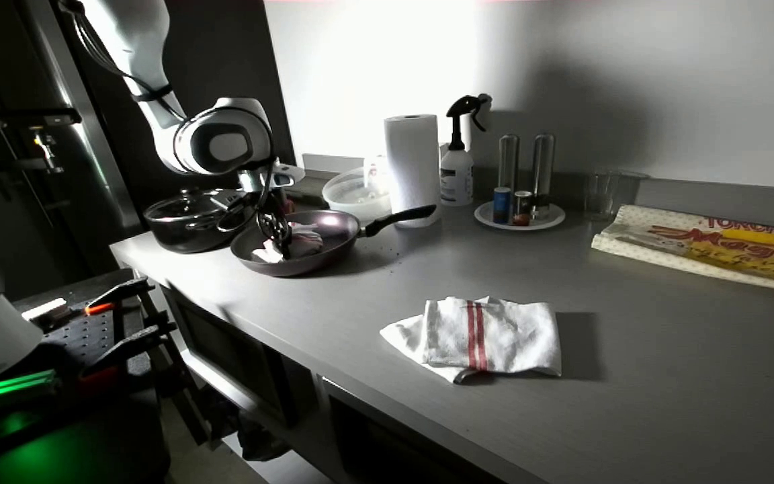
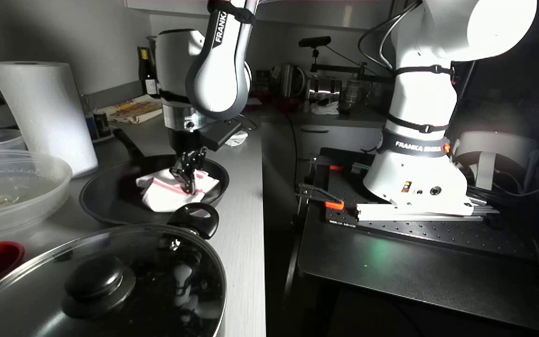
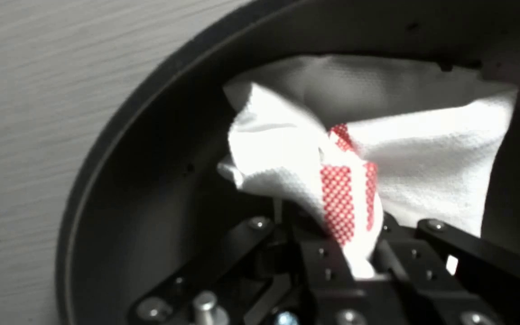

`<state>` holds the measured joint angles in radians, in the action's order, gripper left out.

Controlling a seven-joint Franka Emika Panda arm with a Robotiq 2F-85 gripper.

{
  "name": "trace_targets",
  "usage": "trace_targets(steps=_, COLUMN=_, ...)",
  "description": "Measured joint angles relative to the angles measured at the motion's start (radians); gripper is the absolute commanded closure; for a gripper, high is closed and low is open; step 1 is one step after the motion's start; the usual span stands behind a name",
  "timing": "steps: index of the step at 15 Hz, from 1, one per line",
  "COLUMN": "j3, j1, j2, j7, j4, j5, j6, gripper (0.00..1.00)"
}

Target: Use the left towel to clean the pan

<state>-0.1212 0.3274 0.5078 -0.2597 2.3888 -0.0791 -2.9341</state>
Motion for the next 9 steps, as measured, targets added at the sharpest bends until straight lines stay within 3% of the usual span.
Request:
trace_targets(steps=5, j3=-0.023, j1=0.193, j2=0.013, j7=-0.034, j4=-0.028, j5=-0.094, j6=0.026, gripper=0.96)
trace_targets(steps=9, j3=-0.019, j1=0.237, j2=0.021, j7=-0.024, j4=-0.053, j5=-0.149, j6=0.061, gripper=0.96)
